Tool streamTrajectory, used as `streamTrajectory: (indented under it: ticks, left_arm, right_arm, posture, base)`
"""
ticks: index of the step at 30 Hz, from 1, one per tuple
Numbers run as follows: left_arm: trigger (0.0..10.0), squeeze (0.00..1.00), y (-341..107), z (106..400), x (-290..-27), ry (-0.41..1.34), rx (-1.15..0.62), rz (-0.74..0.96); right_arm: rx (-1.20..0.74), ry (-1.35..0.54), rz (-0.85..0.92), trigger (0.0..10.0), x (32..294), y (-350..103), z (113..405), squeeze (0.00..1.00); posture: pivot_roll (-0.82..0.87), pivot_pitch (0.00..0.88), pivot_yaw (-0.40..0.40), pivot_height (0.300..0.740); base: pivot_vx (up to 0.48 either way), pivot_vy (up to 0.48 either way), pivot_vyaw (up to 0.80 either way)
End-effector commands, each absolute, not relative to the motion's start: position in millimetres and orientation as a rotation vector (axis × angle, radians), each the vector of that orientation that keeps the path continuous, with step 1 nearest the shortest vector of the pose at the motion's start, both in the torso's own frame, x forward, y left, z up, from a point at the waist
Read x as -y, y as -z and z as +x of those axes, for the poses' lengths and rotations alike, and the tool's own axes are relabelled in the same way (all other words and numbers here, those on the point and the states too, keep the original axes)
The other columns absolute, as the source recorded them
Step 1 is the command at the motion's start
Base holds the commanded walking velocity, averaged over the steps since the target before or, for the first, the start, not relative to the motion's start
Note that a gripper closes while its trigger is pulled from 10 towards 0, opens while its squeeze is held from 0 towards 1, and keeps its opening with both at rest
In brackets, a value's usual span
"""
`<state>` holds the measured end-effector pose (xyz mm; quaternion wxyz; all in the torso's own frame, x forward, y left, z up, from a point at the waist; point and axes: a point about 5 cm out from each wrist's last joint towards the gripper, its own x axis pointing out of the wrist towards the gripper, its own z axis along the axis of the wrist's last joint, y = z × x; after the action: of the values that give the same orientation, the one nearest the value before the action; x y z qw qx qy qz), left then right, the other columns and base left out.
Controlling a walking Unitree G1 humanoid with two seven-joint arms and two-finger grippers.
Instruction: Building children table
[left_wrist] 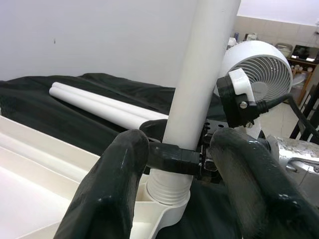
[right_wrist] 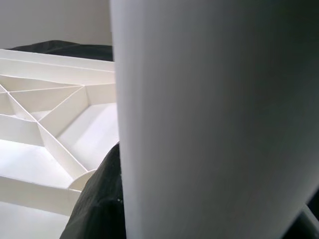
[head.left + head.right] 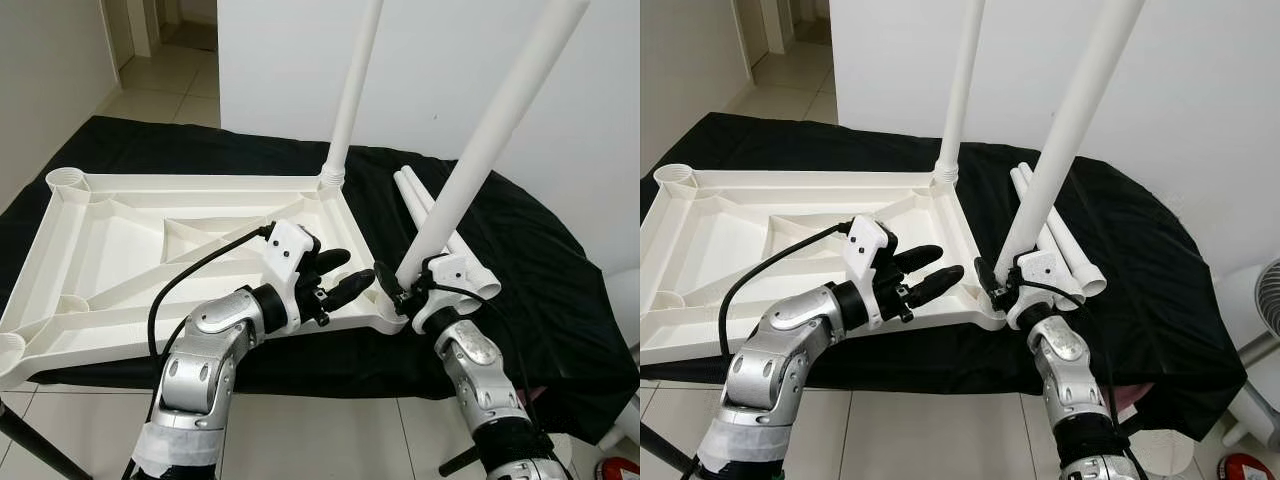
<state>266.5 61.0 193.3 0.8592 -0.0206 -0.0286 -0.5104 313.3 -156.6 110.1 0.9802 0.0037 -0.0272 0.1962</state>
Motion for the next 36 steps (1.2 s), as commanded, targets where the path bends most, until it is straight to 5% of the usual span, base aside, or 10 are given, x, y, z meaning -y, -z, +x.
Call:
streamTrajectory:
  ticks: [1, 20, 36]
  left_arm:
    - [10.0, 0.00, -192.7, 272.5, -63.2, 0.882, 0.045, -0.053]
    - [10.0, 0.00, -194.9, 269.8, -63.4, 0.887, 0.048, -0.047]
    - [10.0, 0.00, -191.4, 258.2, -51.3, 0.996, 0.026, -0.026]
  right_arm:
    - [-0.161, -0.360, 0.036, 10.0, 162.7, -68.5, 300.8, 0.00]
    - [-0.145, -0.232, 0.079, 10.0, 165.8, -68.2, 300.9, 0.00]
    - [-0.130, 0.089, 0.159, 10.0, 137.1, -82.9, 303.5, 0.00]
  posture:
    - [0.01, 0.000, -0.124, 0.740]
    - [0.02, 0.000, -0.124, 0.740]
    - [0.02, 0.000, -0.133, 0.740]
  base:
    - [0.000, 0.000, 0.00]
    - [0.000, 0.000, 0.00]
    - [0.000, 0.000, 0.00]
